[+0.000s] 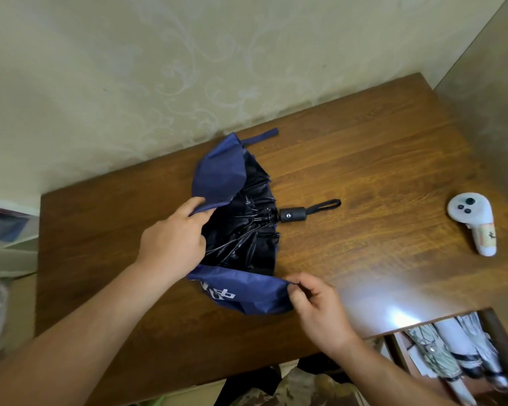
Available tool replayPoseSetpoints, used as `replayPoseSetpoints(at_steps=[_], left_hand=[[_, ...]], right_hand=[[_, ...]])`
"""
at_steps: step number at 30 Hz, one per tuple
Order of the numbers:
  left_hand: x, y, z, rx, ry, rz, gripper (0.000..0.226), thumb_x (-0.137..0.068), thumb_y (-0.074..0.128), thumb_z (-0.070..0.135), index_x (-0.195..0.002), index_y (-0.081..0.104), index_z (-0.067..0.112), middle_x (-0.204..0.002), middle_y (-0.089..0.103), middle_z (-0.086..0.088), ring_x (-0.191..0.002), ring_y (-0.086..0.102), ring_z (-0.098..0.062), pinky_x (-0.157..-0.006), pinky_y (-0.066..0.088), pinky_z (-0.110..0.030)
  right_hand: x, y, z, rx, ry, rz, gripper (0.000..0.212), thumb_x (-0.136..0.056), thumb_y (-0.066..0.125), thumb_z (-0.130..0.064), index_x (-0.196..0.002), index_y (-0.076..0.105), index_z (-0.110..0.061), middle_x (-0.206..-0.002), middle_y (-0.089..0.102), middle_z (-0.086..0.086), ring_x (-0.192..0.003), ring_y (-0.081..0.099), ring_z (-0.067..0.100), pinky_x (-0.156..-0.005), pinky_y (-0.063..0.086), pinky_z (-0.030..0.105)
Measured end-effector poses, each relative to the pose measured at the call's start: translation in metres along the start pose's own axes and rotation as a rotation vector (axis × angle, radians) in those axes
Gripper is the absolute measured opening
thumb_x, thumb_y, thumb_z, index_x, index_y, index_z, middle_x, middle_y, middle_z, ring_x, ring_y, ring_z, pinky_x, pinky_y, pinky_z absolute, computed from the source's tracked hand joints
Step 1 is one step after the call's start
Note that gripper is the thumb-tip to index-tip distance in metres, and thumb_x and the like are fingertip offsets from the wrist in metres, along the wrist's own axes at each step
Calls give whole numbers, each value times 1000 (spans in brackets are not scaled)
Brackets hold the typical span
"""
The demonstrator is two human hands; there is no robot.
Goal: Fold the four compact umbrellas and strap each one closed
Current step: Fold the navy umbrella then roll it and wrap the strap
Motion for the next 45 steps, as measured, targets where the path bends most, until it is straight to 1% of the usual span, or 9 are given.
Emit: replayPoseSetpoints(at_steps=[9,17,22,25,29,31,35,38,45], left_hand=[[-13,-32,11,348,37,130,68,-95,53,7,-155,48,39,-166,35,19,-58,49,-4,-56,42,-29],[-41,-49,22,420,77,149,61,-95,52,3,-139,65,43,-151,56,17,-66,64,-5,-69,58,-40],[-54,-49,16,532,42,121,62,-95,50,-1,-135,68,42,-149,57,18,-63,60,1,-63,45,-18],[-52,-47,8,680,51,160,48,-102,56,7,-123,72,47,-139,63,21,-86,62,8,-77,44,-9],[-46,-30,-7,1122,32,225,39,-112,48,20,-132,63,49,-133,69,12,-112,70,-7,-99,53,-29],[-47,-16,-23,1029,-57,309,36,-111,49,18,-129,63,45,-130,69,16,-116,67,-5,-101,52,-30],[-56,41,-53,723,-202,74,35,-107,56,20,-129,67,44,-136,62,13,-127,59,-15,-110,49,-44],[-54,74,-54,957,-293,-90,28,-108,58,25,-123,70,45,-134,68,8,-123,64,-16,-108,53,-43],[-48,92,-54,1322,-497,-4,19,-101,68,9,-104,79,25,-108,80,2,-104,73,-14,-96,58,-35]], right_hand=[[-24,3,-18,-79,-23,15,21,-103,57,-24,-99,72,-38,-96,74,-8,-96,70,11,-84,59,42],[-120,7,-62,118,-71,-38,18,-101,60,-25,-90,70,-35,-81,71,-17,-81,64,1,-82,53,29],[-175,-10,-62,342,61,-83,17,-98,60,-31,-94,75,-24,-87,74,-9,-87,69,14,-82,55,32],[-181,-15,-55,427,127,-110,18,-98,61,-36,-100,77,-28,-93,75,-7,-94,70,17,-86,56,33],[-183,-16,-46,539,180,-84,19,-96,62,-39,-102,78,-31,-94,75,-3,-95,70,25,-80,55,31],[-184,-13,-47,570,178,-97,19,-92,63,-37,-102,78,-33,-97,76,-2,-96,70,26,-82,56,32],[-174,-14,-51,394,128,-120,14,-92,65,-25,-92,79,-29,-92,76,-15,-91,70,9,-87,57,29],[-157,-14,-48,203,77,-127,22,-92,66,-12,-82,78,-28,-86,77,-15,-85,71,3,-84,58,29],[-118,-8,-29,-114,79,-106,23,-98,67,-3,-91,80,-22,-89,79,-2,-85,72,11,-80,59,28]])
Point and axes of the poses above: each hand's wrist, its own x-axis away from the middle knuckle, its own y-axis out of the palm, z = x × y, the point moved 6 cm from there along -x, towards the middle knuckle
